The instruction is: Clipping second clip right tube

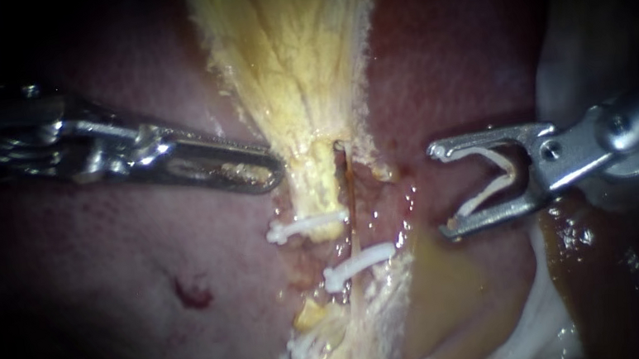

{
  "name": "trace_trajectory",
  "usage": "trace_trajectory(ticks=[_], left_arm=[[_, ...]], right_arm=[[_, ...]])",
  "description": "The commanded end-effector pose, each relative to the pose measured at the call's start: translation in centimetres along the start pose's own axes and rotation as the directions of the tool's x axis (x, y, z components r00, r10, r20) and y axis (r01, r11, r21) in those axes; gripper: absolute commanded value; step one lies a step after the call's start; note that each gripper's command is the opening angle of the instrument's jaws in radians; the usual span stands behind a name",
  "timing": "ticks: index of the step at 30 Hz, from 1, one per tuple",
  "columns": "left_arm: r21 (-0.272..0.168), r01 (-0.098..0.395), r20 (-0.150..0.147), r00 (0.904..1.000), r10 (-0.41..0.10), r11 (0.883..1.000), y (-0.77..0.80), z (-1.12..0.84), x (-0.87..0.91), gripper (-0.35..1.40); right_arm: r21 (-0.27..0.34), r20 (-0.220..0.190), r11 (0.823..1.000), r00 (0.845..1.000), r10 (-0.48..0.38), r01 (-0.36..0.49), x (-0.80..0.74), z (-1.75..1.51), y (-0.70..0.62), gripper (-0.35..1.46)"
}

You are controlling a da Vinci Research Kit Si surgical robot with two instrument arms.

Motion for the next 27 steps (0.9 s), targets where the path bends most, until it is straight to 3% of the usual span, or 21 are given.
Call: trace_trajectory(ticks=[1,5,9,15,27], left_arm=[[0.001,0.0,0.0,1.0,0.0,1.0,0.0,-0.02,0.0,-0.35],[0.009,0.002,-0.003,1.0,-0.002,1.0,-0.01,-0.15,-0.05,-0.35],[-0.004,0.01,0.0,0.9999,-0.01,1.0,-0.01,-0.43,-0.21,-0.35],[-0.024,0.022,0.031,0.9993,-0.022,0.999,0.03,-0.87,-0.34,-0.35],[-0.03,0.021,0.033,0.9992,-0.02,0.999,0.04,-0.9,-0.26,-0.35]], right_arm=[[0.0,0.0,1.0,1.0,0.0,0.0,0.0,0.0,0.0,0.5],[0.0,0.0,1.0,1.0,0.0,0.0,0.0,0.0,0.0,0.5],[0.0,0.001,1.0,1.0,0.0,0.0,0.0,0.0,0.0,0.5],[0.0,0.0,1.0,1.0,0.0,0.0,0.0,0.0,0.0,0.5],[0.025,-0.009,0.998,0.999,0.051,-0.05,-0.03,0.24,-0.06,0.5]])
